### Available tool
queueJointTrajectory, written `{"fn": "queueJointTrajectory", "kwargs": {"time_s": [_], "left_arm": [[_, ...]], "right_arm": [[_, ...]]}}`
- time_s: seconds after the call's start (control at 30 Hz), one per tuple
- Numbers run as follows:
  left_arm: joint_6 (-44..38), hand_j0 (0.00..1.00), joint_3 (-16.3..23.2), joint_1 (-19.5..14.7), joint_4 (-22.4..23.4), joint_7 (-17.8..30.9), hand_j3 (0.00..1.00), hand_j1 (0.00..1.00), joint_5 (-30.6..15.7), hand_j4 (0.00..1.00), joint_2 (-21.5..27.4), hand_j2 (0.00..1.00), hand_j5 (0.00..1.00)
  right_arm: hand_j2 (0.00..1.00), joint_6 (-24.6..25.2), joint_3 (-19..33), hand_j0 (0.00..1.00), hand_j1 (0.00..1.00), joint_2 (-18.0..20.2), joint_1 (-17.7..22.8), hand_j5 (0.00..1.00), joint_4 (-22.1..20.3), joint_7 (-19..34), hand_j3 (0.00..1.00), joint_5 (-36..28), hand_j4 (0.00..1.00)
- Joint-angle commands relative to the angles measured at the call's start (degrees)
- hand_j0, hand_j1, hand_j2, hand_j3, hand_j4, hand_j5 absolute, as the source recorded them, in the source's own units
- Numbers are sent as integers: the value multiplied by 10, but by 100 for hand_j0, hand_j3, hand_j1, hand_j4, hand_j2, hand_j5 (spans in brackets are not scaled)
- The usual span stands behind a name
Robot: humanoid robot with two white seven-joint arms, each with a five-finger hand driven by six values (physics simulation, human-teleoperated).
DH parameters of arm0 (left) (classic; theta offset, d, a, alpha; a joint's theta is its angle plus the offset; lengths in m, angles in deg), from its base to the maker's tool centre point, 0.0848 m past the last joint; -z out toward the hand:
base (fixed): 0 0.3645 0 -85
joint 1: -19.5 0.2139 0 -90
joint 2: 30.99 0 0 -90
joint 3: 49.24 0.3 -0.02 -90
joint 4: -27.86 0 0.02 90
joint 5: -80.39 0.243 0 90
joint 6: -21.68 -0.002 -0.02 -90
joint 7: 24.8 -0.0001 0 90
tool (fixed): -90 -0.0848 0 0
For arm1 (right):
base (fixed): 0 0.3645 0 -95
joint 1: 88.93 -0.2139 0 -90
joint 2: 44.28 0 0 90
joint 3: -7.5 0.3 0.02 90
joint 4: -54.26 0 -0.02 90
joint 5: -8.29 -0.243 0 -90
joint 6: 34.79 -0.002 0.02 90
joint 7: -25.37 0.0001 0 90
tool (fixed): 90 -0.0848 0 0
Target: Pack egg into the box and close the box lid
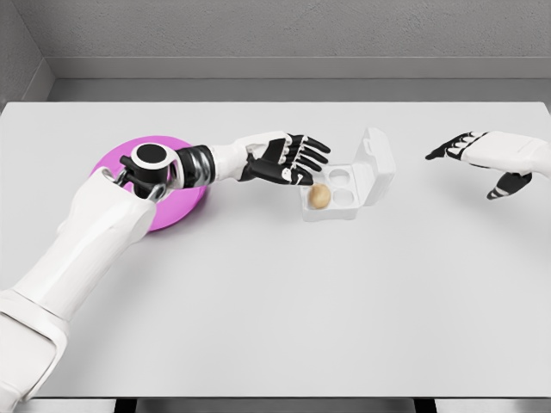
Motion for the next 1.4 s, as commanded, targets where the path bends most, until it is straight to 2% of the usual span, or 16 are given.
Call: {"fn": "queueJointTrajectory", "kwargs": {"time_s": [0.0,0.1,0.17,0.2,0.23,0.27,0.33,0.4,0.43,0.5,0.77,0.97,1.03,1.23,1.3,1.37], "left_arm": [[0,74,0,0,-5,0,74,74,-3,74,3,74,74],[0,76,-1,0,-18,0,76,76,-3,76,7,76,76],[0,95,-6,-1,-118,0,95,95,-8,95,67,95,95],[0,100,-9,-1,-158,0,100,100,-15,100,95,100,100],[0,100,-10,0,-199,0,100,100,-67,100,139,100,100],[0,100,-11,-1,-247,0,100,100,-89,100,178,100,100],[2,100,-38,8,-304,0,100,100,-100,100,245,100,100],[11,100,-39,19,-354,0,100,100,-95,100,317,100,100],[31,100,-40,28,-363,0,100,100,-74,100,343,100,100],[86,100,-40,41,-371,0,100,100,-14,100,348,100,100],[87,100,-67,62,-370,0,100,100,-13,100,352,100,100],[87,100,-68,64,-369,0,100,100,-13,100,352,100,100],[87,100,-68,64,-369,0,100,100,-13,100,352,100,100],[88,100,-67,65,-367,0,100,100,-12,100,351,100,100],[88,100,-67,64,-367,0,100,100,-12,100,351,100,100],[88,100,-67,64,-366,0,100,100,-12,100,351,100,100]], "right_arm": [[100,1,1,100,100,0,0,100,-1,0,100,-3,100],[100,1,1,100,100,0,0,100,-1,-1,100,-2,100],[100,1,0,100,100,0,0,100,-1,-1,100,-3,100],[100,1,0,100,100,0,-1,100,-3,-1,100,-2,100],[100,1,-2,100,100,1,0,100,-20,-2,100,-3,100],[100,1,-3,100,100,2,1,100,-33,-4,100,-3,100],[100,1,-10,100,100,2,1,100,-48,-4,100,-3,100],[100,1,-18,100,100,1,1,100,-60,-4,100,-3,100],[100,1,-19,100,100,1,0,100,-61,-4,100,-3,100],[100,1,-24,100,100,-1,0,100,-61,-4,100,-2,100],[100,1,-30,100,100,-11,-1,100,-77,-3,100,-2,100],[100,1,-29,100,100,-13,-4,100,-93,-6,100,-2,100],[100,1,-28,100,100,-12,-4,100,-120,-6,100,-2,100],[100,1,-27,100,100,-12,-4,100,-160,-6,100,-2,100],[100,1,-17,100,100,-9,-6,100,-164,-6,100,-2,100],[100,1,33,100,100,4,6,100,-159,-6,100,-3,100]]}}
